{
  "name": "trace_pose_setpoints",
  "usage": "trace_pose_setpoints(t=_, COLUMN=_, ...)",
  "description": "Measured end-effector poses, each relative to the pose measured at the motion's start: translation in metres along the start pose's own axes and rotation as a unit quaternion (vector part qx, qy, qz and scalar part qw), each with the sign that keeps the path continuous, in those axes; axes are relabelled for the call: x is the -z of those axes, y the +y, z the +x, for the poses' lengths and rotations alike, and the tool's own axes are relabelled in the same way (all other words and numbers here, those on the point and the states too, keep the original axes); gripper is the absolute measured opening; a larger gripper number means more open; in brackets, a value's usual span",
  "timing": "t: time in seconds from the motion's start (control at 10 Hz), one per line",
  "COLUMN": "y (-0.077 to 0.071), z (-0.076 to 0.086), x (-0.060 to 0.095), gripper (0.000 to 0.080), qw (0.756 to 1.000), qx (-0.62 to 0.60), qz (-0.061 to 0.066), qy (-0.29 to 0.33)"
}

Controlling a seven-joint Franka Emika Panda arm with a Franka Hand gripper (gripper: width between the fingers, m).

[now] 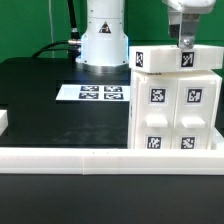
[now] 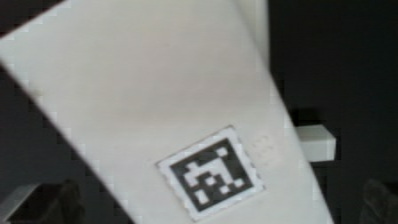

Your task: Assemble cabinet

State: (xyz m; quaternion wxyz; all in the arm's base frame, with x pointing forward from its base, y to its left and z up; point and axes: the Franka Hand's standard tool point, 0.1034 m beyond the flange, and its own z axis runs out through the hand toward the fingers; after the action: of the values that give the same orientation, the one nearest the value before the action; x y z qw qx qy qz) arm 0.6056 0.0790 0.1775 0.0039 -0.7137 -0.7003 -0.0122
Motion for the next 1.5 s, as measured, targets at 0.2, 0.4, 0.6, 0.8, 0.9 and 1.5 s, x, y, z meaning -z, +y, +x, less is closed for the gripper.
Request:
trace_pose_setpoints(t=0.2, y=0.0, z=-0.002, x=0.0, gripper=0.0797, qw=1.0, qx=0.023, qz=0.0, qy=-0.008)
trace_pose_setpoints(t=0.4, y=-0.001, z=-0.002, x=-0.001, gripper=0.0797, qw=1.0, qx=0.015, qz=0.001, qy=-0.009)
trace_pose_setpoints(t=0.6, y=-0.002, z=-0.002, x=-0.012, gripper=0.0797, qw=1.0, qx=0.009, qz=0.007, qy=-0.011)
trace_pose_setpoints(t=0.8, y=-0.001, z=-0.003, x=-0.028, gripper=0.0797, qw=1.0, qx=0.004, qz=0.012, qy=-0.02)
trace_pose_setpoints(t=0.9, y=-0.001, z=-0.006, x=-0.03, gripper=0.0797, qw=1.0, qx=0.002, qz=0.014, qy=-0.02)
trace_pose_setpoints(t=1.5, y=-0.001, z=-0.01, x=-0.03, gripper=0.0557, qw=0.999, qx=-0.023, qz=0.013, qy=-0.02)
